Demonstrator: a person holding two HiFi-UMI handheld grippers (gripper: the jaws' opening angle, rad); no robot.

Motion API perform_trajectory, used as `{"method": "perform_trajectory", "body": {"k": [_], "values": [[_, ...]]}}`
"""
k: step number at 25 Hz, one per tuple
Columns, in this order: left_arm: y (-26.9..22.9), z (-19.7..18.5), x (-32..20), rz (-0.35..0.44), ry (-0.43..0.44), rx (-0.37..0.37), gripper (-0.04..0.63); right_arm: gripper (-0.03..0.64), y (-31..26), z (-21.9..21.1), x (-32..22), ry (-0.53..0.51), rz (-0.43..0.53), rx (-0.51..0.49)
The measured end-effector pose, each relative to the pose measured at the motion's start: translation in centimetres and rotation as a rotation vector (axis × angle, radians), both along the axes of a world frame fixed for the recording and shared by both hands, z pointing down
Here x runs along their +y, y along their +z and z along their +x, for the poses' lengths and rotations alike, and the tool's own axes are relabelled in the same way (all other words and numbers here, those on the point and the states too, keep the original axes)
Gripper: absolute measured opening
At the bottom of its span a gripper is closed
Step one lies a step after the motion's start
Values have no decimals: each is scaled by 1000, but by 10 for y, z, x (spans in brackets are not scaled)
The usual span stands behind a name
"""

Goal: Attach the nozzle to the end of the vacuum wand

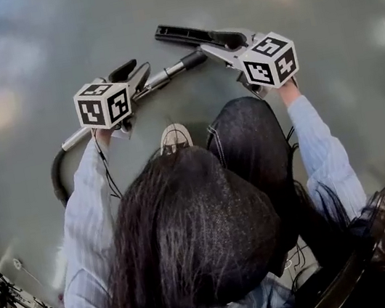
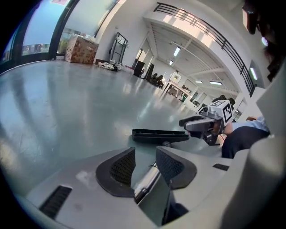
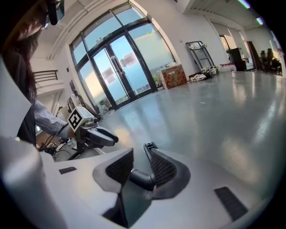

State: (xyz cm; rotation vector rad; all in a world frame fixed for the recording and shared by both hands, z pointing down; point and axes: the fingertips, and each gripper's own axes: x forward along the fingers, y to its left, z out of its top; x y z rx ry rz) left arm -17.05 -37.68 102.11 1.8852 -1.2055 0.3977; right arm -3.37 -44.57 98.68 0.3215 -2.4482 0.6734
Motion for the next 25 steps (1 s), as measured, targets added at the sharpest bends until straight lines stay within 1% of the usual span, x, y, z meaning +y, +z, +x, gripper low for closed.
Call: {"method": "perform_trajectory", "body": {"k": [1,2,3,6,10,13,15,18,20,22,25], "values": [[-3,-1,-1,3,-15,-1,126,86,2,-5,1,11,-8,-10],[-6,-3,-1,8,-35,-16,54,34,4,-10,1,29,-19,-21],[-8,-5,1,13,-55,-38,18,25,7,-14,3,48,-33,-32],[-17,-8,22,7,-75,-96,6,17,10,-24,21,77,-57,-30],[-27,-12,52,-25,-97,-133,5,11,3,-37,54,83,-67,-8],[-32,-16,69,-35,-130,-164,5,9,3,-42,78,105,-105,-9],[-47,-16,81,-46,-148,-162,5,9,-8,-44,91,118,-133,-1],[-79,-15,101,-67,-152,-172,5,9,-37,-43,105,119,-166,21],[-101,-14,111,-78,-147,-183,5,9,-60,-41,110,110,-165,38],[-125,-13,121,-91,-156,-187,5,9,-91,-38,112,117,-162,41],[-170,-1,135,-107,-172,-186,5,9,-148,-27,119,156,-179,23]]}}
